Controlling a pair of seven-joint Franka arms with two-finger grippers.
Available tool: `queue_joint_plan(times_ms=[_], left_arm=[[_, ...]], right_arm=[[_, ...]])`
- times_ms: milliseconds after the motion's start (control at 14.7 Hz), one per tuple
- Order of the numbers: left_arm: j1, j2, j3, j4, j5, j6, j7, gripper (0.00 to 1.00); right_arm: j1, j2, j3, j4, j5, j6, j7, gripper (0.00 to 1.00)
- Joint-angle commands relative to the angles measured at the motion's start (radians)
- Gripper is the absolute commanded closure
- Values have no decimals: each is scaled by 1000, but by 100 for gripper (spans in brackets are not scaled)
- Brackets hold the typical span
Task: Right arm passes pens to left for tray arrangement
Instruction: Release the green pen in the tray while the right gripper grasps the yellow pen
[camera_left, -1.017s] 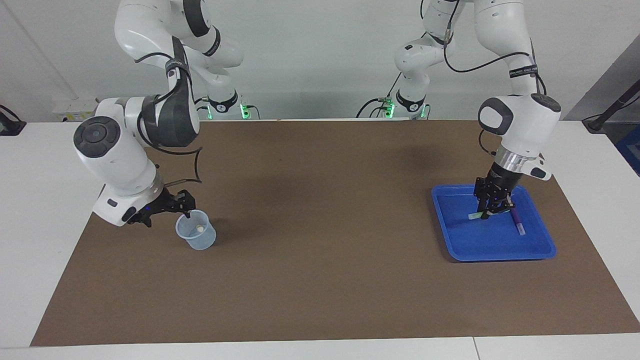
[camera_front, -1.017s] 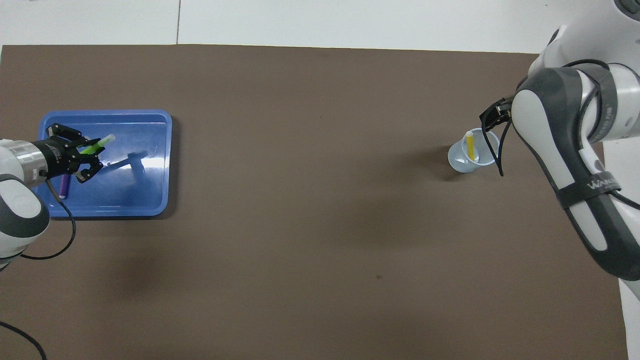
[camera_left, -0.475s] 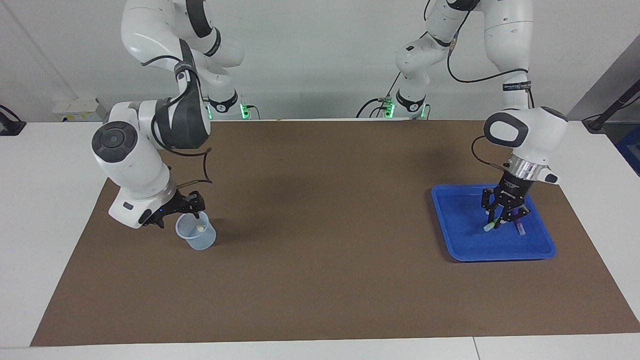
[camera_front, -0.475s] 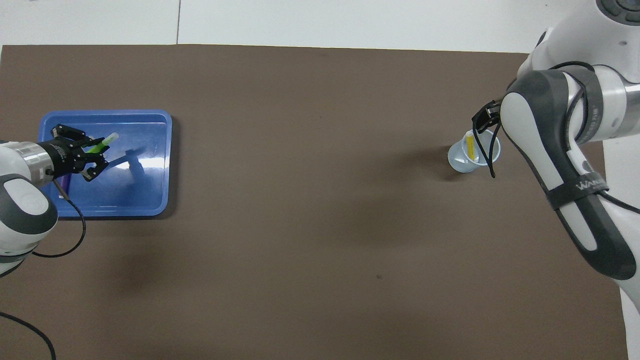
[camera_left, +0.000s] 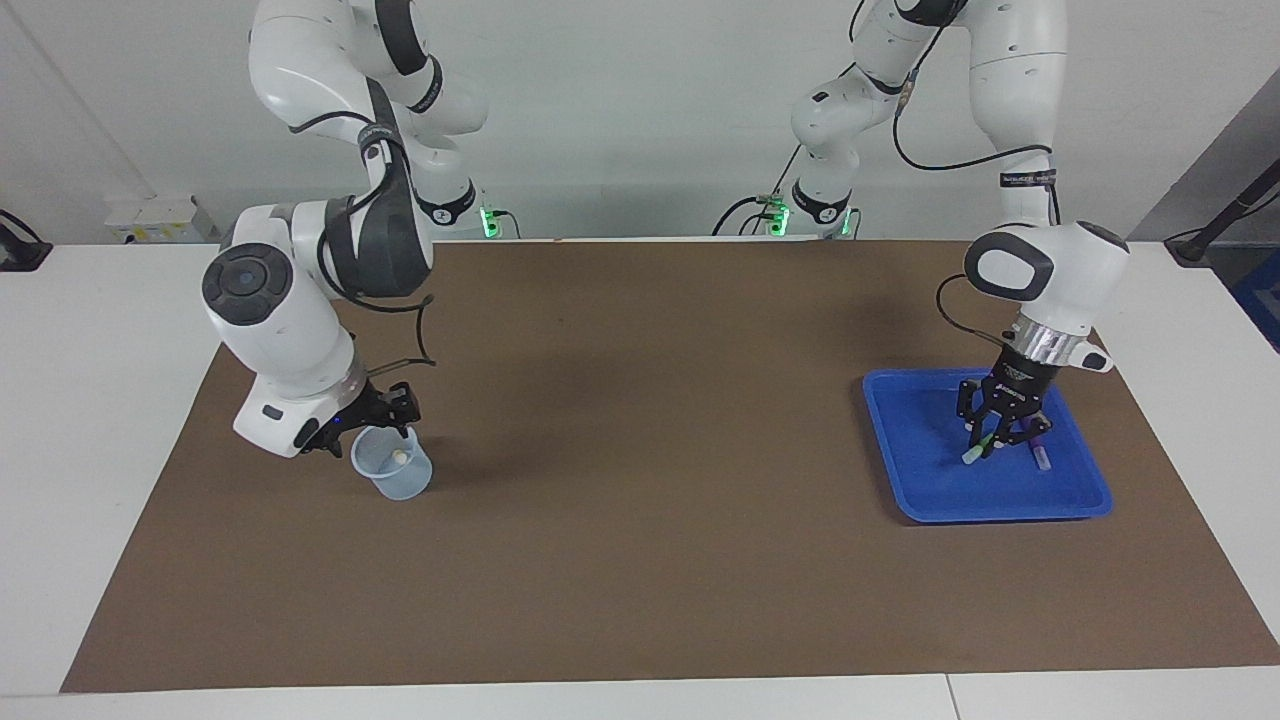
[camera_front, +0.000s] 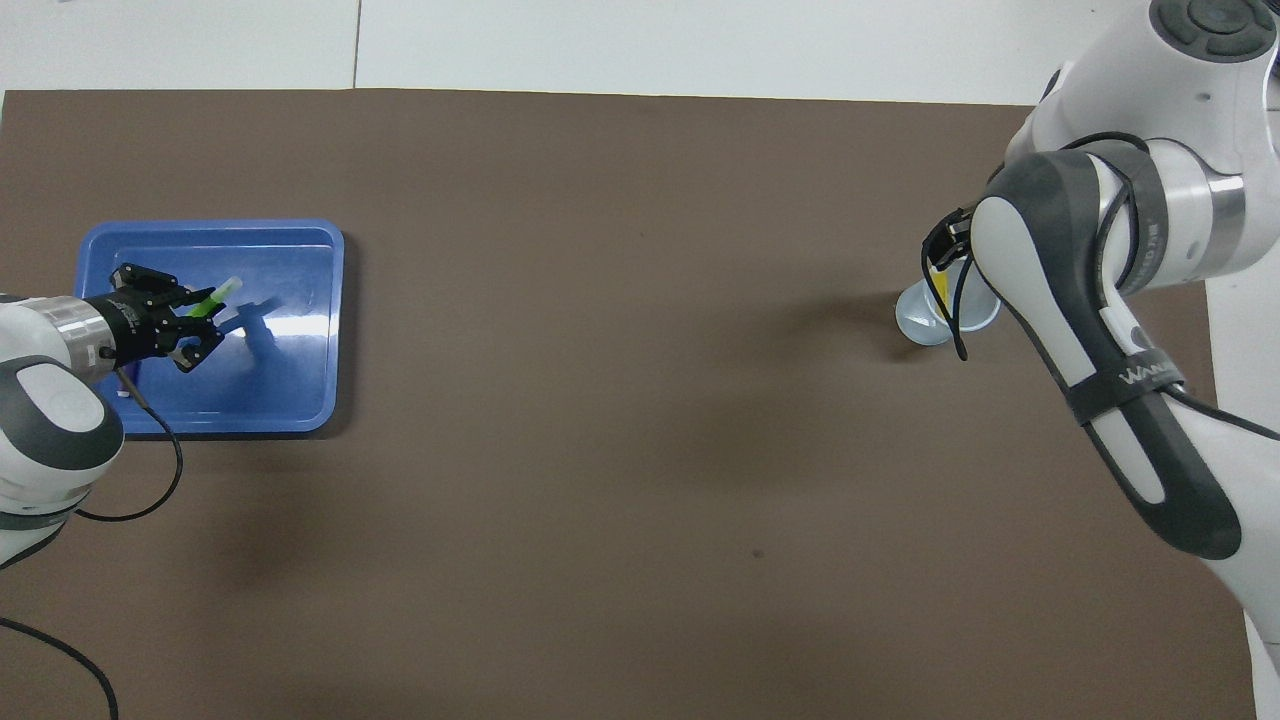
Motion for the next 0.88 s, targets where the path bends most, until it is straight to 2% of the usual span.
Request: queue_joint_plan(times_ms=[0, 271, 543, 814], left_arm=[[4, -4, -5, -17, -19, 21, 0, 100], [4, -11, -5, -49, -19, 18, -5, 100], [4, -13, -5, -55, -19, 21, 9, 100], [-12, -13, -5, -55, -17, 26, 133, 100]], right_arm=[[10, -7, 6, -25, 13, 27, -9, 37], [10, 2, 6, -44, 11, 57, -10, 39], [11, 2, 6, -72, 0, 70, -10, 45], [10, 0, 6, -78, -21, 71, -12, 49]])
